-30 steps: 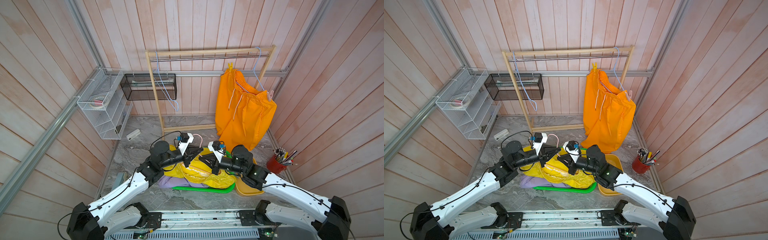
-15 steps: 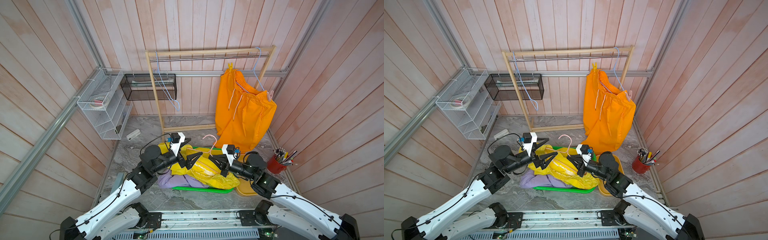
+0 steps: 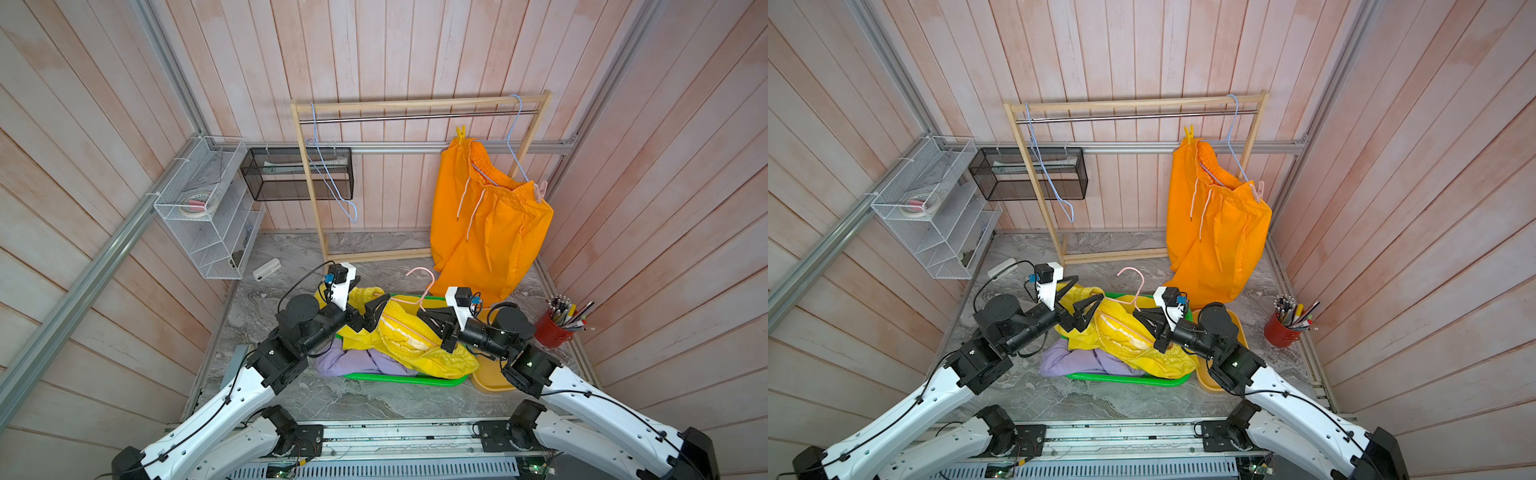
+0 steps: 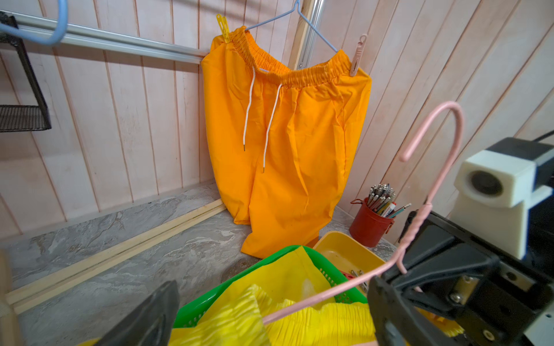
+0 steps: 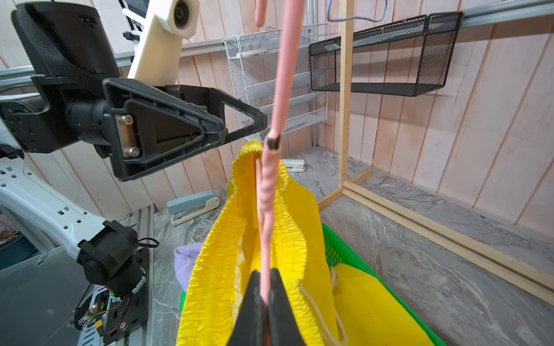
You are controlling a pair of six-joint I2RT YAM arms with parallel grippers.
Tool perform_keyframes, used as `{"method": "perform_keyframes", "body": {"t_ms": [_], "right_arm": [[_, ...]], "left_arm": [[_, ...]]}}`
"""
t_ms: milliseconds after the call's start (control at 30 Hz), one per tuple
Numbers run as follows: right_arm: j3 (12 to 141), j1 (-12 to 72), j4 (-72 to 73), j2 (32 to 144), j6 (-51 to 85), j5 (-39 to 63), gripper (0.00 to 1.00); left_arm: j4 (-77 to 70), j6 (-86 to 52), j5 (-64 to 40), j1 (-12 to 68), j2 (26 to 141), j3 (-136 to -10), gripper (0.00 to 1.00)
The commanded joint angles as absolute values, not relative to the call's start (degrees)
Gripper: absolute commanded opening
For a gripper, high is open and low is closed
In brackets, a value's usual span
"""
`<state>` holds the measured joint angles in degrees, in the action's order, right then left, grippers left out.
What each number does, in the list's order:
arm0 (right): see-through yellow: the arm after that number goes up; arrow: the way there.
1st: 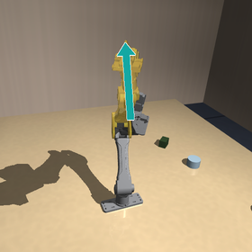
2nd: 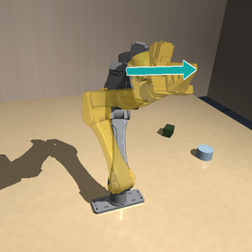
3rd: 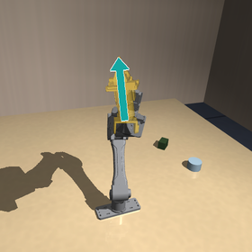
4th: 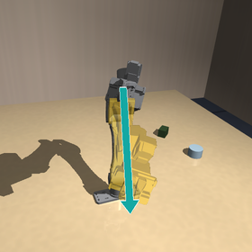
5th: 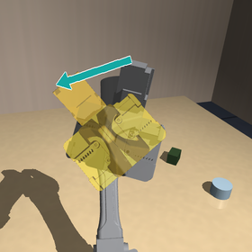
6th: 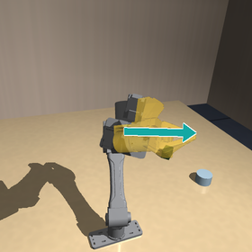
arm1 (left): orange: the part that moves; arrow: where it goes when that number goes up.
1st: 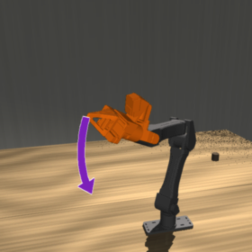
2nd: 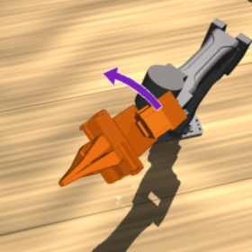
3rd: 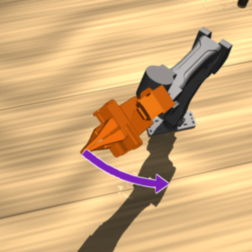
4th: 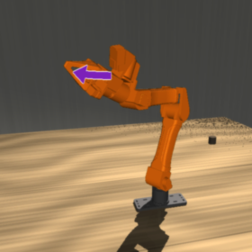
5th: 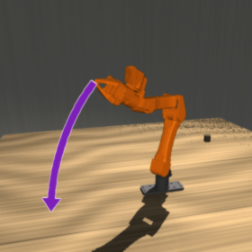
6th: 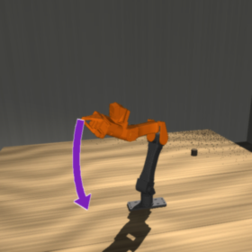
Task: Remove the clothespins securing shorts to the hanger
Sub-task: Remove the shorts from the hanger.
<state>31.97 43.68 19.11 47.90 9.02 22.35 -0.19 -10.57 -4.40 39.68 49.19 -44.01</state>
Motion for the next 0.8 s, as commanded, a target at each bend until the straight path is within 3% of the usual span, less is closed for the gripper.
{"method": "perform_keyframes", "body": {"t_ms": [0,400,533,767], "right_arm": [[33.2,43.4,23.6,47.6,10.5,21.9,0.0],[33.2,43.4,23.5,46.6,10.7,20.5,0.0],[33.2,43.4,23.6,46.2,10.6,20.5,0.0],[33.2,43.4,23.2,45.0,10.4,20.6,0.0]], "left_arm": [[3.8,-11.8,2.5,40.0,49.6,-44.6,1.0],[12.3,-11.5,13.1,40.1,51.3,-47.2,0.99],[13.0,-11.9,14.4,40.2,52.0,-47.0,0.86],[13.1,-11.5,16.2,40.2,51.4,-46.9,0.44]]}}
